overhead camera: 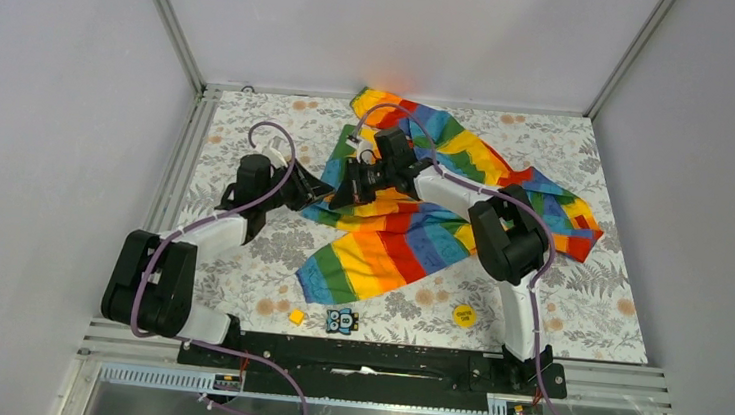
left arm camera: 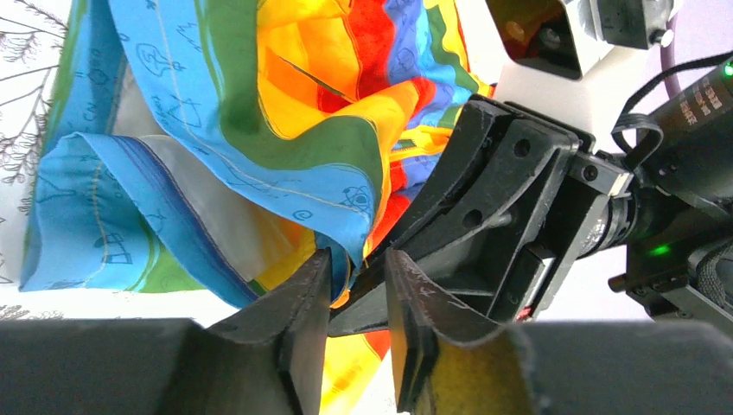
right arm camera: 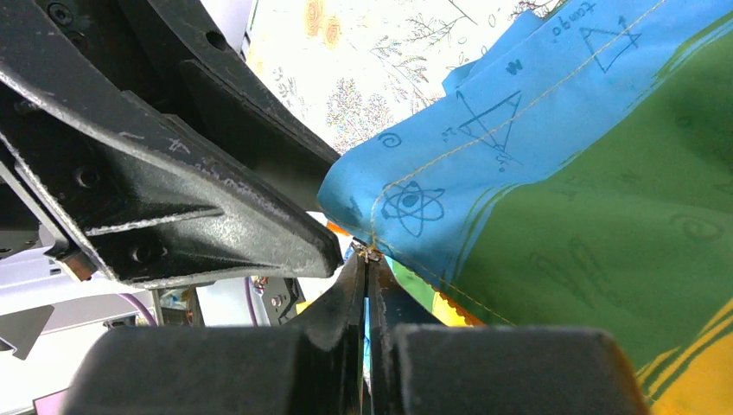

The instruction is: Zip up the jacket

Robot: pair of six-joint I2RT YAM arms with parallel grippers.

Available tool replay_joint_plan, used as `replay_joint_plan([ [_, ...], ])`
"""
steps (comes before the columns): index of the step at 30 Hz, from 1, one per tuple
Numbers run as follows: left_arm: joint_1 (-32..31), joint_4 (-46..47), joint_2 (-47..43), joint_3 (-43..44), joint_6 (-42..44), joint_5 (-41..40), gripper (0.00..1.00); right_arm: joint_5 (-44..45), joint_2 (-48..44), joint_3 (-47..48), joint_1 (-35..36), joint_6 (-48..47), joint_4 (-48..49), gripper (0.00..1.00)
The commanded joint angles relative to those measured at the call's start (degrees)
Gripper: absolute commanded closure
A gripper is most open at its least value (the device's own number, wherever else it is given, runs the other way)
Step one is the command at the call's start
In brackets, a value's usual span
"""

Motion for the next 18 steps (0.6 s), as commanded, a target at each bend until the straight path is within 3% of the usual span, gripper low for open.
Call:
replay_joint_plan([
  [1, -0.27, 1.99, -2.46, -0.31, -0.87, -4.76, 0.72, -0.76, -3.04, 0.04, -0.12, 0.03, 2.0, 1.0],
  [4, -0.22, 2.91, -1.83, -0.22, -1.71, -5.18, 0.68, -0.43, -3.35, -0.2, -0.08, -0.43, 1.96, 1.0],
  [9, -0.27, 4.44, 0.78, 0.81, -2.91, -3.93, 0.69, -0.38, -3.67, -0.04, 0.04, -0.5, 1.95, 1.0],
  [16, -0.7, 0.16, 4.0, 4.16, 0.64, -2.33, 0.86, 0.62, -4.12, 1.02, 0.23, -0.84, 0.28, 1.0],
  [18, -0.5, -2.31, 4.29, 5.45, 3.19, -1.92, 1.0, 1.47, -3.96, 1.79, 0.21, -1.54, -1.44, 1.0],
])
